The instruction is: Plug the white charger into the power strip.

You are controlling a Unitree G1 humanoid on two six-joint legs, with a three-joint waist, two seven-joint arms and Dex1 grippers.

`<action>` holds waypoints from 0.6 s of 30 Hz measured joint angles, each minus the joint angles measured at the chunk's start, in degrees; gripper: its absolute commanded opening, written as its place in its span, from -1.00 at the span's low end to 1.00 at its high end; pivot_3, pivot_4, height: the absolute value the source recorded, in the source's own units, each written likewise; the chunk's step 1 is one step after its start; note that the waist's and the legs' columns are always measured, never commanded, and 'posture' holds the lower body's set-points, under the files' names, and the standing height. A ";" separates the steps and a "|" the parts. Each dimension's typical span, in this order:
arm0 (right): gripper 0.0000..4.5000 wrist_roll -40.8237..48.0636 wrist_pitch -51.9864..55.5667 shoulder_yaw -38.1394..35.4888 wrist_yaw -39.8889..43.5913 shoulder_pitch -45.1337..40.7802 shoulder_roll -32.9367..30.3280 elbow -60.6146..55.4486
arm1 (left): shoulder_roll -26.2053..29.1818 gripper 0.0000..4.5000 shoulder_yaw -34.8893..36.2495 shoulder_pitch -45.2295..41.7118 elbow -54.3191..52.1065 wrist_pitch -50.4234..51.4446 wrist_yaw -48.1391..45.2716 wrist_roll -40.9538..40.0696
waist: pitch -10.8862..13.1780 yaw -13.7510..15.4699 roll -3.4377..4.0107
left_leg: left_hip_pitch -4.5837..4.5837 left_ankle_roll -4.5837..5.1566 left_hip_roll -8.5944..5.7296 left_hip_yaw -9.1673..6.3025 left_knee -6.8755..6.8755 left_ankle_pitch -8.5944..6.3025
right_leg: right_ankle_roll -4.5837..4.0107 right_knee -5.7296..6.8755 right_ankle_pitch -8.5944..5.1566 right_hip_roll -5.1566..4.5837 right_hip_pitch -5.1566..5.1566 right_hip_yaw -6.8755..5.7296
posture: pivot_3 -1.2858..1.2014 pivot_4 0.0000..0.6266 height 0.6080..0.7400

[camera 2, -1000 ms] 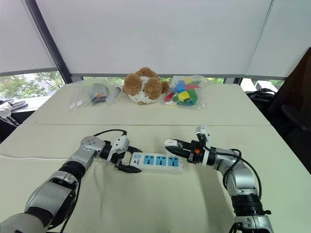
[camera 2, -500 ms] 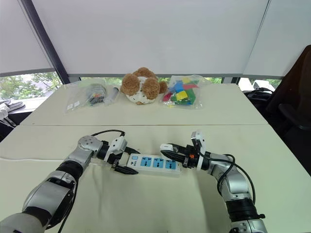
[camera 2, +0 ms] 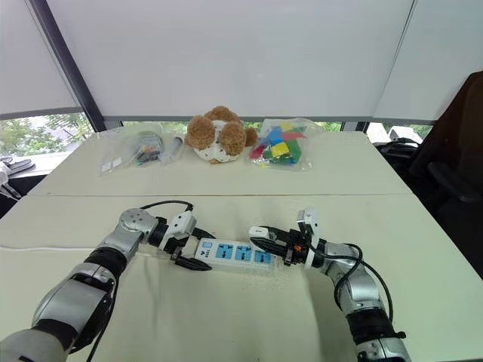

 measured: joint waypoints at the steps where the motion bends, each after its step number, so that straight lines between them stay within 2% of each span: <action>1: -0.67 0.03 -0.63 0.18 0.38 -0.30 0.00 0.90 | 0.10 0.36 -0.30 0.00 0.00 0.09 0.13 -0.06 | 0.00 -0.05 -0.02 | 0.18 0.02 0.01 0.00 -0.03 -0.01 | -0.02 -0.03 -0.01 0.01 0.17 0.01 | 0.03 -0.52 0.98; 18: -0.67 0.25 -11.81 2.39 4.50 -2.29 -0.03 10.87 | 0.75 0.36 -2.19 1.31 -1.38 1.84 1.52 -0.97 | -0.78 -0.06 -1.14 | 0.67 0.10 0.10 -0.01 -0.08 -0.06 | -0.15 -0.01 -0.09 0.08 0.62 0.02 | 0.03 -0.52 0.98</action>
